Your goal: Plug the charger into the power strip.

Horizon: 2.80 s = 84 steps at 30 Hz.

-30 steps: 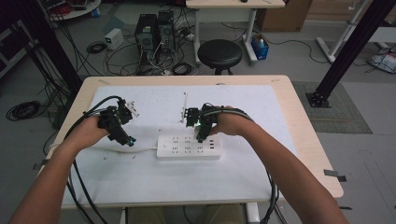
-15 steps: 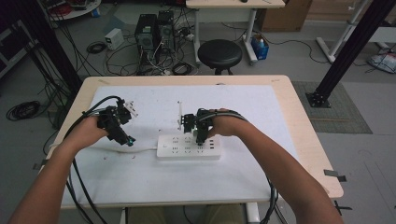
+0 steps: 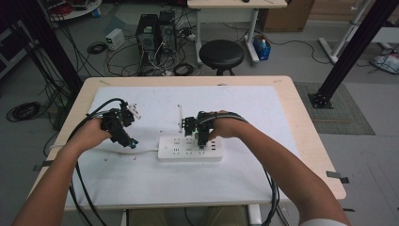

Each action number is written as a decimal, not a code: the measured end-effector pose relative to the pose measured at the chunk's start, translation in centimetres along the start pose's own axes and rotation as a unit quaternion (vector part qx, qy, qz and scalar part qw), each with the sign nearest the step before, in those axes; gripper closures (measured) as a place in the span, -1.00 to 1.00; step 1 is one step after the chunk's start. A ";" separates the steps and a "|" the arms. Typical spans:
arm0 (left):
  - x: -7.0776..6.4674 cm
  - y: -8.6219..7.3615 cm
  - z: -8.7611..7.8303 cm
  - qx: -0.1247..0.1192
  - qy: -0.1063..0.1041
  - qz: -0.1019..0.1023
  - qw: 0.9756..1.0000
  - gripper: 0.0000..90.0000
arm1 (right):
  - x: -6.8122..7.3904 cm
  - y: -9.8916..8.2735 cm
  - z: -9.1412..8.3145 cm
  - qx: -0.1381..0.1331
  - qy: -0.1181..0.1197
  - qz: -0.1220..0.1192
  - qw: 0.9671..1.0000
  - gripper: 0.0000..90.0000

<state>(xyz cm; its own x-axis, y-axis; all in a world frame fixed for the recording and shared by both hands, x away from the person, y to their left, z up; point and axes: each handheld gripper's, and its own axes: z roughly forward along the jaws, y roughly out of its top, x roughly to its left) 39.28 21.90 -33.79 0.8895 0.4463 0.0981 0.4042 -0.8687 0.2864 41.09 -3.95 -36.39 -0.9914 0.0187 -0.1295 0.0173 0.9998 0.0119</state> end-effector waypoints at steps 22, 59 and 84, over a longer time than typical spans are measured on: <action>0.6 -0.2 0.5 -0.004 -0.008 -0.002 1.000 -0.57 | -0.6 0.7 0.6 0.018 0.019 0.004 1.000 0.39; 0.6 -1.2 0.8 -0.008 -0.013 -0.013 1.000 -0.57 | -2.0 -1.7 -0.3 -0.093 0.042 0.046 0.994 -0.42; -0.3 -1.3 0.4 -0.026 -0.018 0.000 1.000 -0.58 | -2.3 -7.5 -5.2 -0.174 0.015 0.173 0.969 -0.99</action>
<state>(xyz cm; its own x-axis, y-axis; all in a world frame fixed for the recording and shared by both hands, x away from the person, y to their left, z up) 38.58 22.83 -34.57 0.8973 0.4367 0.0646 0.3926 -0.8563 0.3356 42.57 -11.52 -31.05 -0.9372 0.3476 -0.0292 0.3106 0.8697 0.3837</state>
